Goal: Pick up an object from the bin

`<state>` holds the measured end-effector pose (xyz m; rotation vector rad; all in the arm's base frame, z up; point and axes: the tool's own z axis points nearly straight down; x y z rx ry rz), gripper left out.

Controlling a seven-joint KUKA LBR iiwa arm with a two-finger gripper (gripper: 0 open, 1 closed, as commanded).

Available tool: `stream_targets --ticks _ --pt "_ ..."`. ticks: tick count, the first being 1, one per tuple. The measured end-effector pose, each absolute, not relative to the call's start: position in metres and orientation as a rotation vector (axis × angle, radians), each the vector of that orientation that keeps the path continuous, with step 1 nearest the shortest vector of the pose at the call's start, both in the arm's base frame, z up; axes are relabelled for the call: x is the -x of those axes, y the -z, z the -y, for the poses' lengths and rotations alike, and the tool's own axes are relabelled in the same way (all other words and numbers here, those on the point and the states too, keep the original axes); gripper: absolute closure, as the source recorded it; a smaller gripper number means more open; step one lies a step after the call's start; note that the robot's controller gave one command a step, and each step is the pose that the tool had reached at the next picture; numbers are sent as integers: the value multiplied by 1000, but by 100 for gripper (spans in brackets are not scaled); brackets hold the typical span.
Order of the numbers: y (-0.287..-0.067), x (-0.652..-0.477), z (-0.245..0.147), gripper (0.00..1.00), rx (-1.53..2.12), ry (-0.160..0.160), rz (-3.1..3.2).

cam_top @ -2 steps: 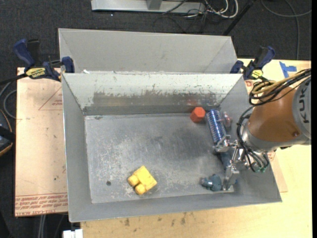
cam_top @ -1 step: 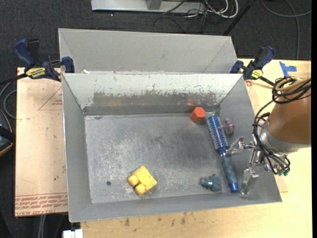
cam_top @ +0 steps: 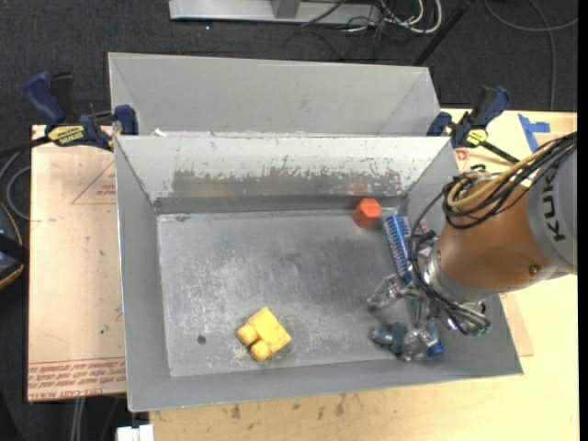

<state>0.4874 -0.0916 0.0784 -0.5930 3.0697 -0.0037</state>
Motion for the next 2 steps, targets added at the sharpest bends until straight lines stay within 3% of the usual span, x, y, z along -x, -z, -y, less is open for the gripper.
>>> stream_targets --ticks 1,2 --pt "-77 -485 92 100 596 0 -3079" --pt "-160 -483 135 100 1172 6 -2909"
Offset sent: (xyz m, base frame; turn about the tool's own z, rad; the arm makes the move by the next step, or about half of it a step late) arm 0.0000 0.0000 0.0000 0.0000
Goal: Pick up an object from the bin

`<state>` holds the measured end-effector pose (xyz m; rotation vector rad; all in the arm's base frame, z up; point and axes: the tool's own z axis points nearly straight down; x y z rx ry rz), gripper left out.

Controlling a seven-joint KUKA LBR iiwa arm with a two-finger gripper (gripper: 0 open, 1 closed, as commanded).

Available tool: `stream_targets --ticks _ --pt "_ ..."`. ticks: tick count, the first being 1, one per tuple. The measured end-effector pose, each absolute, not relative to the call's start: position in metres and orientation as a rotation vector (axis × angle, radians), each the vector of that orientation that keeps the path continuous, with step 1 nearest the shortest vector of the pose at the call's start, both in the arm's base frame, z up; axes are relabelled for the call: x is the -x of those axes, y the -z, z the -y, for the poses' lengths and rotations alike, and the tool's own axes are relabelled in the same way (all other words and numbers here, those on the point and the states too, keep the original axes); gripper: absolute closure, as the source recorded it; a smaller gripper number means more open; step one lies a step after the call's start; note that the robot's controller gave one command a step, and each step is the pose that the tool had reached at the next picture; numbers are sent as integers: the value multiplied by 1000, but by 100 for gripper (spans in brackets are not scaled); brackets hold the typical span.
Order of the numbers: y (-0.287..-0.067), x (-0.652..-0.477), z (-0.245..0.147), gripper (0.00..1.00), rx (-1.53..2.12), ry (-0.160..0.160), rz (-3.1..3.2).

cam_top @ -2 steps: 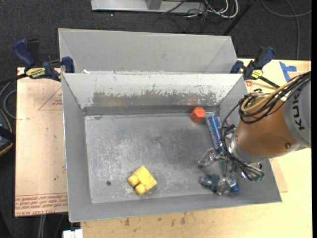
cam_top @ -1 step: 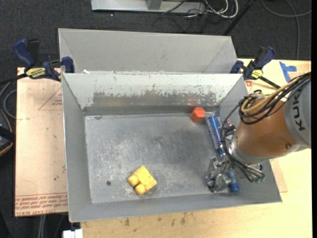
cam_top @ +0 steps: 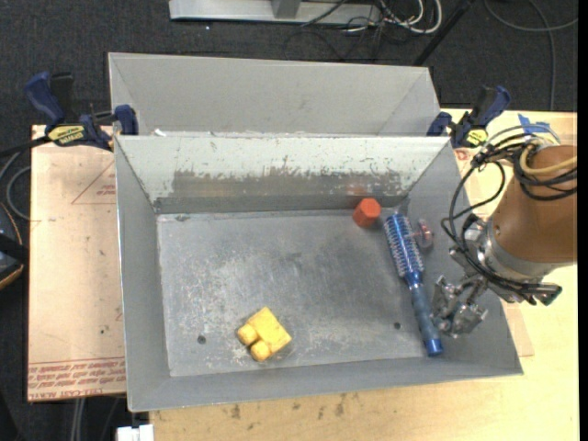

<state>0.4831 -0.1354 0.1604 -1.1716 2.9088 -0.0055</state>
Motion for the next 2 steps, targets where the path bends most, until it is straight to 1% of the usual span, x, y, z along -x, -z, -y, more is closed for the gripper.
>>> stream_targets --ticks 1,2 --pt "-75 -486 131 100 1340 6 -2845" --pt "-75 -491 122 0 1328 1 -2817"
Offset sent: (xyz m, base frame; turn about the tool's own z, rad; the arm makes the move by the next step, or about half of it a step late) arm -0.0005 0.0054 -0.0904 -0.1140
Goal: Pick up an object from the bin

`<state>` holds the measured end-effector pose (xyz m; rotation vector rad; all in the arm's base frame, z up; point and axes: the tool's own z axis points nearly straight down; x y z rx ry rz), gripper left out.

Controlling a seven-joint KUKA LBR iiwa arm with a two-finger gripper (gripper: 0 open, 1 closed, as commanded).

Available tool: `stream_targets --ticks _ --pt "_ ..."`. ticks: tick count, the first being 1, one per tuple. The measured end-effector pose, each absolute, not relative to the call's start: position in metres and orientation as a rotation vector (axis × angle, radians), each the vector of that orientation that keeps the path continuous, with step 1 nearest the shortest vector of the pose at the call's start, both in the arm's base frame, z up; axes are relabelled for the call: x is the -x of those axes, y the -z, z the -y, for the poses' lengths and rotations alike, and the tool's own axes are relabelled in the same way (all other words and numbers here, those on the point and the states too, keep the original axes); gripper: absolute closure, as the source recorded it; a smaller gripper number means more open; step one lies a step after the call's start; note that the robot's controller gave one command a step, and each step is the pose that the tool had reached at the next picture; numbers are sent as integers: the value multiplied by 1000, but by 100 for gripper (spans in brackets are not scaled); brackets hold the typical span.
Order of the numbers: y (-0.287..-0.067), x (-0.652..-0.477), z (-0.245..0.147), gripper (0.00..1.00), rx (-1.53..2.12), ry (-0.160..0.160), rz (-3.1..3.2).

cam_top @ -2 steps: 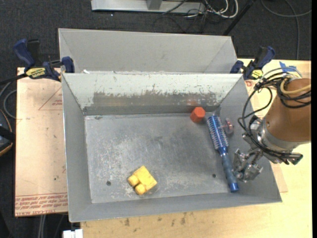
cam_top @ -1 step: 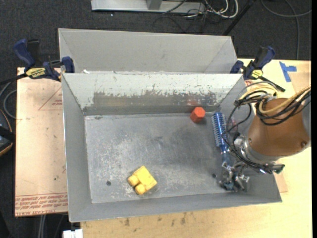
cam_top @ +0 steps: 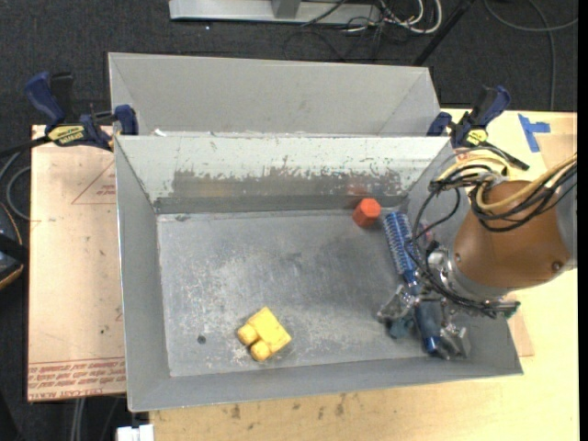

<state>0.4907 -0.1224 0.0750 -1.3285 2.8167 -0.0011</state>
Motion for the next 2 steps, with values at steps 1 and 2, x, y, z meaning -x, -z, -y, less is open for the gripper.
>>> stream_targets --ticks 1,2 --pt "-80 -488 124 0 1578 -23 -2702" --pt "-81 -492 120 0 1740 -23 -2583"
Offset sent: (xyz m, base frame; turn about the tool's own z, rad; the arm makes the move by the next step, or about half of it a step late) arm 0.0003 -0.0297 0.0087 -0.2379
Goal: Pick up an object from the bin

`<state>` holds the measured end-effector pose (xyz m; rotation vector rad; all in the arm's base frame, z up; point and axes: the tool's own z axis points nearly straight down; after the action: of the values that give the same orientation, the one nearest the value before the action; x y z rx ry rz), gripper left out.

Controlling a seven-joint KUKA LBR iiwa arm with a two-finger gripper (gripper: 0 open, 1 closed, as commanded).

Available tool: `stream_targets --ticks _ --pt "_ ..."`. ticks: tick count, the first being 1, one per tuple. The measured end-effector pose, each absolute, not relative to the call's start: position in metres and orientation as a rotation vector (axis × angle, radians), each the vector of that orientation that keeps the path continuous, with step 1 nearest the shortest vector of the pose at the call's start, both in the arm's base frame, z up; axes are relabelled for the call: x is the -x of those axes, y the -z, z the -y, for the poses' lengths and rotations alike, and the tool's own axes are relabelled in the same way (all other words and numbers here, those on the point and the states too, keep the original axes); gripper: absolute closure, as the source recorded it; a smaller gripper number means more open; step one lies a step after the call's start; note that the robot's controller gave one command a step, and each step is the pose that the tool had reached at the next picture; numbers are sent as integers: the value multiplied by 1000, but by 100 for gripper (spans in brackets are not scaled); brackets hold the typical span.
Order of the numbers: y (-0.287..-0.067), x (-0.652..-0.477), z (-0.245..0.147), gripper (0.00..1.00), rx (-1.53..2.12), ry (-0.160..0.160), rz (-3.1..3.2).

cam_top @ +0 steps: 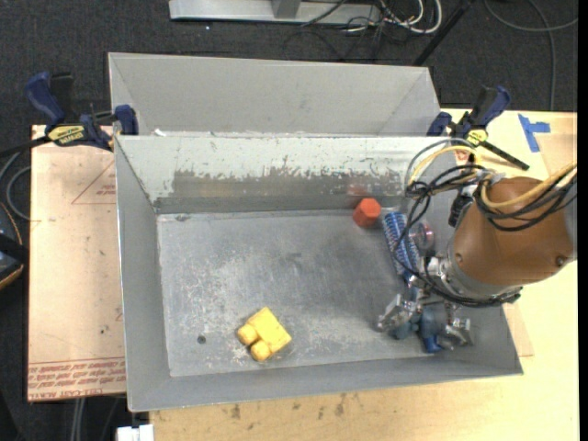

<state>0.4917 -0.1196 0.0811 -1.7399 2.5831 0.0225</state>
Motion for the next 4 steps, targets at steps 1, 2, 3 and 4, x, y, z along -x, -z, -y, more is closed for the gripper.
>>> stream_targets --ticks 1,2,3,4 --pt "-73 -490 84 0 2110 -1 -2321" --pt "-112 -512 120 0 2251 -16 -2171" --pt "-106 -509 112 0 2276 -13 -2141" --pt "-71 -579 73 0 2418 -7 -2001"
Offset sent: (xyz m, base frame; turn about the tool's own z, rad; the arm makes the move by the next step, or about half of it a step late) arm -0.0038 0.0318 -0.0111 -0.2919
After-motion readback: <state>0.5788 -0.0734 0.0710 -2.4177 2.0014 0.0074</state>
